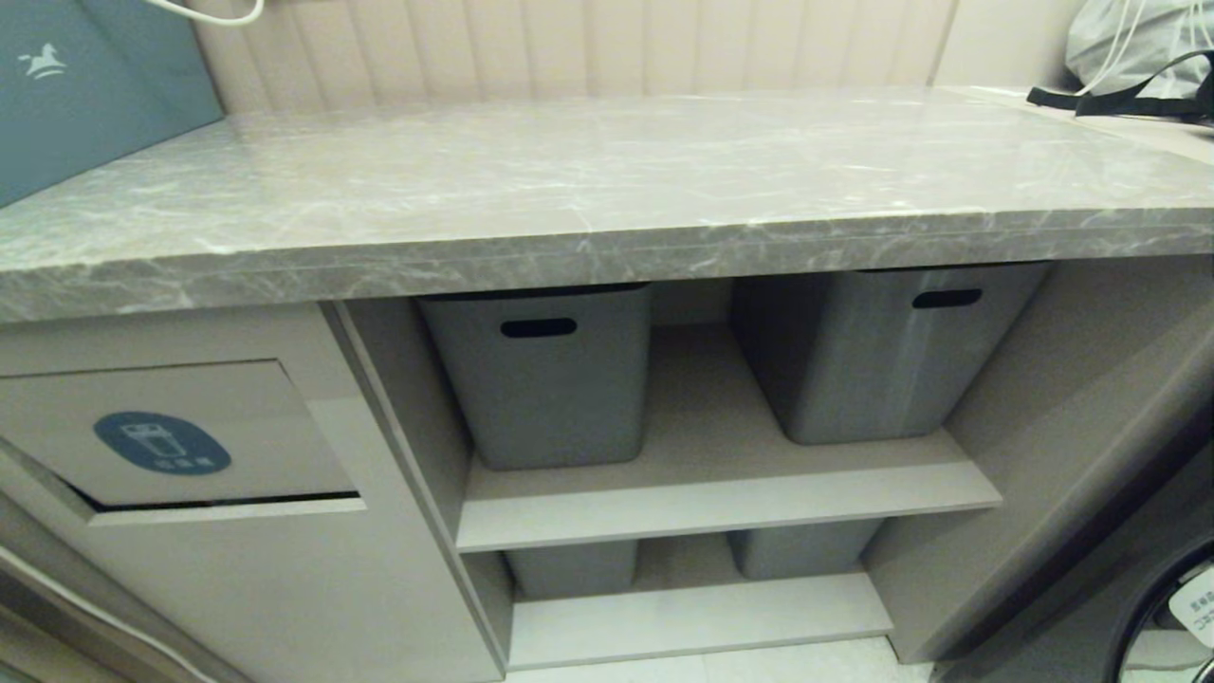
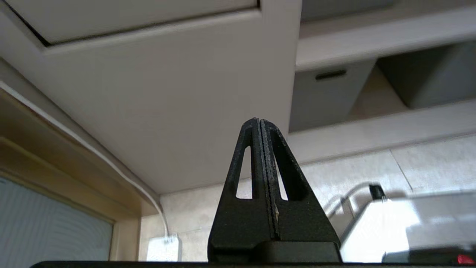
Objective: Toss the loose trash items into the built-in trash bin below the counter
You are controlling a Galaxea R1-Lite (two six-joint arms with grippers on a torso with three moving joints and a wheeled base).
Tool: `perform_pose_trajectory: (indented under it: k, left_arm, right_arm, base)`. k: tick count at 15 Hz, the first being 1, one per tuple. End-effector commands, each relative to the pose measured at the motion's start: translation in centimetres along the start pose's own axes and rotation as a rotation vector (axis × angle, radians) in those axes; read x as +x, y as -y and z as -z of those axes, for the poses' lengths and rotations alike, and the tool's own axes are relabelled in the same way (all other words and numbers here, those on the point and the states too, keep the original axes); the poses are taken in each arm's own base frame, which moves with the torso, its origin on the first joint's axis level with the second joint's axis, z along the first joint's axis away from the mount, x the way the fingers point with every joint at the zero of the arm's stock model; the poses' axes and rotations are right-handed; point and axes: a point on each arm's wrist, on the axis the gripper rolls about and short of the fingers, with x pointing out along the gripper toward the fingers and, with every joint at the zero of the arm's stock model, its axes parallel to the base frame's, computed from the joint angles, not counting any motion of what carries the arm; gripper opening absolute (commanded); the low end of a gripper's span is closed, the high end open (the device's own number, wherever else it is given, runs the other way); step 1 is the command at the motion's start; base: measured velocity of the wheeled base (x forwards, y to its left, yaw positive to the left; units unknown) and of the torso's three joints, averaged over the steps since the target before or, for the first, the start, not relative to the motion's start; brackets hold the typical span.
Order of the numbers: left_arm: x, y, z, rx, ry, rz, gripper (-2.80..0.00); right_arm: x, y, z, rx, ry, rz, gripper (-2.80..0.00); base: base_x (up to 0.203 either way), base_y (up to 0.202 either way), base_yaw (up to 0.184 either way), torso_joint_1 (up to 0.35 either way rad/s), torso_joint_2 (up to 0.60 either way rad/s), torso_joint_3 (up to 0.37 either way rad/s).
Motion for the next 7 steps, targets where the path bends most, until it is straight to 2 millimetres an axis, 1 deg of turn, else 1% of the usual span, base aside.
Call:
perform_pose_trajectory:
  k: [1, 7]
  left_arm:
    - [-0.68, 0.08, 0.38, 0.001, 0.080, -0.013, -2.80]
    - [-0.66, 0.06, 0.38, -0.004, 0.083, -0.020, -2.80]
  right_arm:
    - [-0.01, 0.00, -0.01, -0.005, 0.002, -0.003, -2.80]
    - [-0.01, -0.01, 0.04, -0.025, -0.003, -0.005, -2.80]
  base:
    - [0.000, 0.000, 0.000, 0.000, 0.00, 0.000]
    - [0.000, 0.000, 0.000, 0.000, 0.00, 0.000]
